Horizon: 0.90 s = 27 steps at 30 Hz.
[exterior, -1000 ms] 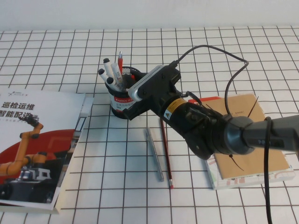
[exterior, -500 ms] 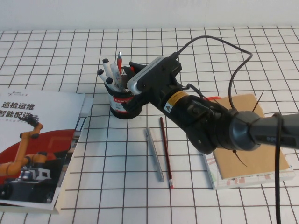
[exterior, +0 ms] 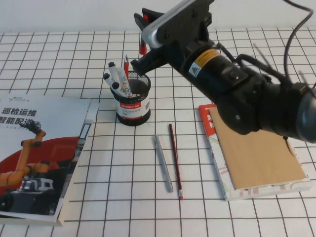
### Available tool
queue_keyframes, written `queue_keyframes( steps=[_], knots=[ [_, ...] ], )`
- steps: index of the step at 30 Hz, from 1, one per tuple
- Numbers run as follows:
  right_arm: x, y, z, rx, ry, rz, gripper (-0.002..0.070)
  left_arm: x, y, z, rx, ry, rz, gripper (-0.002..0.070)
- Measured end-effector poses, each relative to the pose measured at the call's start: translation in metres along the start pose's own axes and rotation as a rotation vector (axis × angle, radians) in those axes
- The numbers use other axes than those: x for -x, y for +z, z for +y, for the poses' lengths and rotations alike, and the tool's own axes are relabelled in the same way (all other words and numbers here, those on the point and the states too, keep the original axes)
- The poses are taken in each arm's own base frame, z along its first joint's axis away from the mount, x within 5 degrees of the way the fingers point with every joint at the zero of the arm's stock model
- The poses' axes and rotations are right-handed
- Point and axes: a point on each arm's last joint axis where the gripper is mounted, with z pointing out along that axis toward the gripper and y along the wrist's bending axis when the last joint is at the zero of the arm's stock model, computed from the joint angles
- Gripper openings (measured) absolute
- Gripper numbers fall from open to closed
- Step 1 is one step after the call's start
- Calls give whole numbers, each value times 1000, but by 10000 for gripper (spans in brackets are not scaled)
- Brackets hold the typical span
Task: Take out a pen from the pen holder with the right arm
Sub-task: 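Take a marker out of the pen holder and lay it on the table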
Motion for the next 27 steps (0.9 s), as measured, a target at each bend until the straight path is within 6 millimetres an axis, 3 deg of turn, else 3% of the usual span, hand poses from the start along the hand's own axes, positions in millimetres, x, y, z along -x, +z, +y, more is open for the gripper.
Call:
queue_keyframes(
  steps=[7, 12, 19, 27],
  knots=[
    [55, -33, -15, 8, 73, 182, 57, 0, 0, 0, 0, 0, 0, -3],
    [75, -63, -16, 55, 206, 391, 57, 0, 0, 0, 0, 0, 0, -3],
    [58, -84, -3, 121, 434, 786, 57, 0, 0, 0, 0, 0, 0, -3],
    [31, -64, 8, 135, 518, 1042, 57, 0, 0, 0, 0, 0, 0, -3]
  ],
)
